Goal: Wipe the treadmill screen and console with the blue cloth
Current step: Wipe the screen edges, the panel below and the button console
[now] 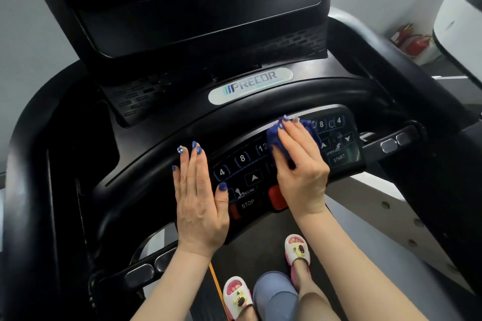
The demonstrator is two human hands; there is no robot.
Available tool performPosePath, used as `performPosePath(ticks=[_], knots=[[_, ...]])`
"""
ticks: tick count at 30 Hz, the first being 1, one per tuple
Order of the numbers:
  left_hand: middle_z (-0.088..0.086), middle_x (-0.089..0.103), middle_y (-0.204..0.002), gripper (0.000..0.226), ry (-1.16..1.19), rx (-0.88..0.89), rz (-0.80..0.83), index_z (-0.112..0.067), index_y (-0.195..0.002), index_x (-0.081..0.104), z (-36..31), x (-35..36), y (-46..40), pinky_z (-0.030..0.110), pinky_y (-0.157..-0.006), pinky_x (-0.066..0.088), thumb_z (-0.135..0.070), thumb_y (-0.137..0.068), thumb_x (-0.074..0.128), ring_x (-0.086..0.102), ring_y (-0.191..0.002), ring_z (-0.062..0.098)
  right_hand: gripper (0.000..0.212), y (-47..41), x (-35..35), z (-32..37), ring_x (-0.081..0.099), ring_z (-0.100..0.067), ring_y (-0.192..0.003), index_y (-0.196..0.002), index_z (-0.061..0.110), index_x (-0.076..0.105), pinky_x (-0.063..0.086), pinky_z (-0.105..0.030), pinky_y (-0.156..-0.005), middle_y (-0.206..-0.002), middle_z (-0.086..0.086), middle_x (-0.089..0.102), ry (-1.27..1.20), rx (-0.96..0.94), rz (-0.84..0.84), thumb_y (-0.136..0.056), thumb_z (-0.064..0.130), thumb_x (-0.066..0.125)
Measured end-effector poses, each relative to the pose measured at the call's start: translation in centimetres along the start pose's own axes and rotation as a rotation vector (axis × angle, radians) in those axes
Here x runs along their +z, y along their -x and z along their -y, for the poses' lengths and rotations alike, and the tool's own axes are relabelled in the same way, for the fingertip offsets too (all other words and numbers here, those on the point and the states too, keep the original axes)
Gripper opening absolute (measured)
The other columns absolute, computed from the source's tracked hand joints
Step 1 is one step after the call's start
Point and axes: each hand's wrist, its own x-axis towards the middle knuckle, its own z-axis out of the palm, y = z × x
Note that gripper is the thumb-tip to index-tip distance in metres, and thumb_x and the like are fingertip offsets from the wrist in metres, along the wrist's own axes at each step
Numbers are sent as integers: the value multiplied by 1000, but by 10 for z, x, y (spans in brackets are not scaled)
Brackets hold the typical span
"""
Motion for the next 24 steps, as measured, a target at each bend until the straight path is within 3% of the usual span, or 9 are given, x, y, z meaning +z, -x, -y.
performPosePath(ticks=[2,7,11,17,22,24], knots=[[15,20,-164,61,-7,1,0,0,-155,18,0,0,0,47,-125,7,-29,-102,33,9,-154,30,33,-4,6,5,56,-28,-126,-118,-3,66,43,-38,-109,-127,-17,63,-12,42,-10,-86,2,70],[15,19,-164,61,-6,1,9,0,-155,19,0,0,2,47,-125,7,-34,-105,27,8,-154,29,32,21,-16,-6,54,-27,-129,-120,-1,65,42,-36,-111,-131,-14,60,15,-60,93,-90,8,67],[15,20,-163,61,-4,7,2,1,-154,20,1,0,0,46,-125,7,-34,-105,28,9,-154,29,33,-7,-1,-5,57,-29,-125,-119,-3,66,40,-33,-112,-127,-15,63,-2,28,2,-86,2,70],[14,19,-164,62,0,0,16,0,-155,20,0,0,2,47,-125,8,-29,-102,33,8,-154,29,34,4,-17,-18,56,-28,-127,-121,-2,65,41,-36,-111,-130,-14,61,20,46,39,-87,6,68],[15,19,-164,62,-6,-7,17,-1,-155,18,0,0,0,46,-125,6,-33,-104,29,7,-154,28,34,-13,7,1,58,-27,-124,-119,-2,67,40,-34,-112,-127,-15,64,5,231,-119,-86,8,70],[15,19,-164,62,-4,2,20,0,-155,17,1,0,1,47,-125,7,-33,-104,29,6,-154,29,35,-5,9,11,57,-27,-125,-119,-2,66,40,-35,-112,-128,-15,63,-14,169,-66,-86,9,71]])
